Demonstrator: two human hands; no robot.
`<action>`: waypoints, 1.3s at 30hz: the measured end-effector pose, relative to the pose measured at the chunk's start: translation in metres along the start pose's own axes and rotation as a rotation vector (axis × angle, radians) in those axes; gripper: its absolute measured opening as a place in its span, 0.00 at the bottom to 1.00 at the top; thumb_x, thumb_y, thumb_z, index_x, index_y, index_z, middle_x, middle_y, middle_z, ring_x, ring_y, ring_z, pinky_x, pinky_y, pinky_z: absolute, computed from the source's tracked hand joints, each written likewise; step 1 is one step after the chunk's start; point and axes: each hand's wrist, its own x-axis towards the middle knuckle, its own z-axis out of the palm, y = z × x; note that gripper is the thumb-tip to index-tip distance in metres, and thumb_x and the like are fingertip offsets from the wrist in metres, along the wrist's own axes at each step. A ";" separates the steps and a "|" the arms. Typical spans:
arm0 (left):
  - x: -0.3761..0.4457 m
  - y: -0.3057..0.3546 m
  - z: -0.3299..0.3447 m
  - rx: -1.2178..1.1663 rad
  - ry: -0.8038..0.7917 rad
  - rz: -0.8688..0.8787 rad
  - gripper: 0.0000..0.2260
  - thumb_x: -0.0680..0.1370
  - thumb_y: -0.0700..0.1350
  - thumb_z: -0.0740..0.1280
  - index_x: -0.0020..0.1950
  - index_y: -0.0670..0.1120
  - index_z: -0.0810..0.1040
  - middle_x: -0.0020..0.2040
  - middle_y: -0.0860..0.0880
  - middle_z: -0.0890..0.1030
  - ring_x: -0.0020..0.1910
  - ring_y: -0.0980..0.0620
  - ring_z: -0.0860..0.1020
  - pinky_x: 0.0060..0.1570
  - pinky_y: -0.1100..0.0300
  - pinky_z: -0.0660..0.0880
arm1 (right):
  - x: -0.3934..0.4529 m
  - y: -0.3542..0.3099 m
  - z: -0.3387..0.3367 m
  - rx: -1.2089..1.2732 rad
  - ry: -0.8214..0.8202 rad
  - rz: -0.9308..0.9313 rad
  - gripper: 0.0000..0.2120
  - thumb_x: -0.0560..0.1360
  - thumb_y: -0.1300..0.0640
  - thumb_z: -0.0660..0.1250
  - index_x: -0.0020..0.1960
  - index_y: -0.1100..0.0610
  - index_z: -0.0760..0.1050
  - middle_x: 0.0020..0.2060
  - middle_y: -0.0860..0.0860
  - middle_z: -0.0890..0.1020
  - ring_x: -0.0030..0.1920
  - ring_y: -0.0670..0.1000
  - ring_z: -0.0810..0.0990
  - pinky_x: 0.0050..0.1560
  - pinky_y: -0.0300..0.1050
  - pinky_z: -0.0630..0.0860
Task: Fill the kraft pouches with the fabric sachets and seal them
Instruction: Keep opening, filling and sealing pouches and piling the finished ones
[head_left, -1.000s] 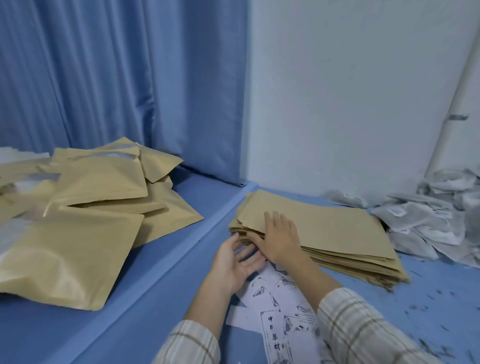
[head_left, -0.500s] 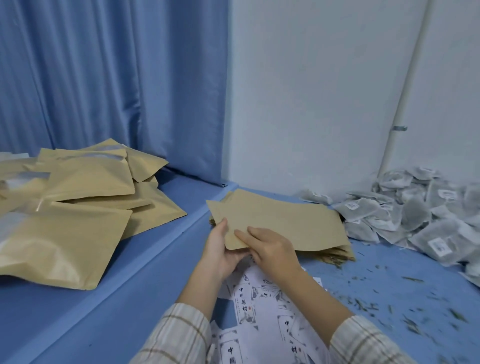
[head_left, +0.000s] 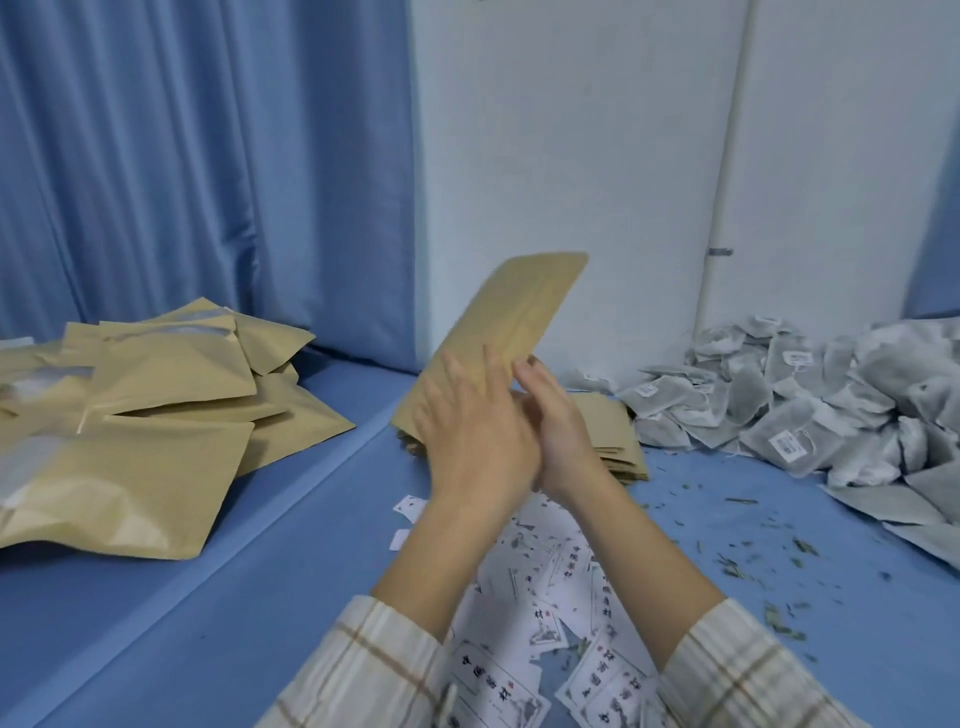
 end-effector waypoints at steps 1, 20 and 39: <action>-0.008 0.010 0.003 0.055 -0.027 -0.020 0.27 0.81 0.48 0.52 0.77 0.48 0.43 0.77 0.38 0.44 0.75 0.38 0.47 0.71 0.45 0.52 | -0.004 0.001 -0.009 -0.049 0.064 -0.015 0.11 0.78 0.56 0.61 0.36 0.54 0.70 0.29 0.49 0.72 0.31 0.45 0.71 0.32 0.35 0.69; -0.057 0.090 0.144 -0.324 -0.424 -0.091 0.17 0.80 0.53 0.53 0.58 0.43 0.73 0.58 0.43 0.76 0.58 0.42 0.73 0.54 0.52 0.71 | -0.088 0.038 -0.181 -0.144 0.584 0.255 0.12 0.72 0.62 0.68 0.30 0.58 0.81 0.33 0.58 0.79 0.34 0.50 0.77 0.33 0.40 0.75; -0.032 0.075 0.177 -0.716 -0.228 -0.370 0.15 0.73 0.53 0.66 0.30 0.46 0.78 0.29 0.50 0.78 0.35 0.47 0.76 0.33 0.58 0.67 | -0.079 0.059 -0.187 -0.161 0.521 0.191 0.09 0.73 0.59 0.70 0.50 0.64 0.82 0.42 0.57 0.85 0.42 0.50 0.84 0.42 0.38 0.79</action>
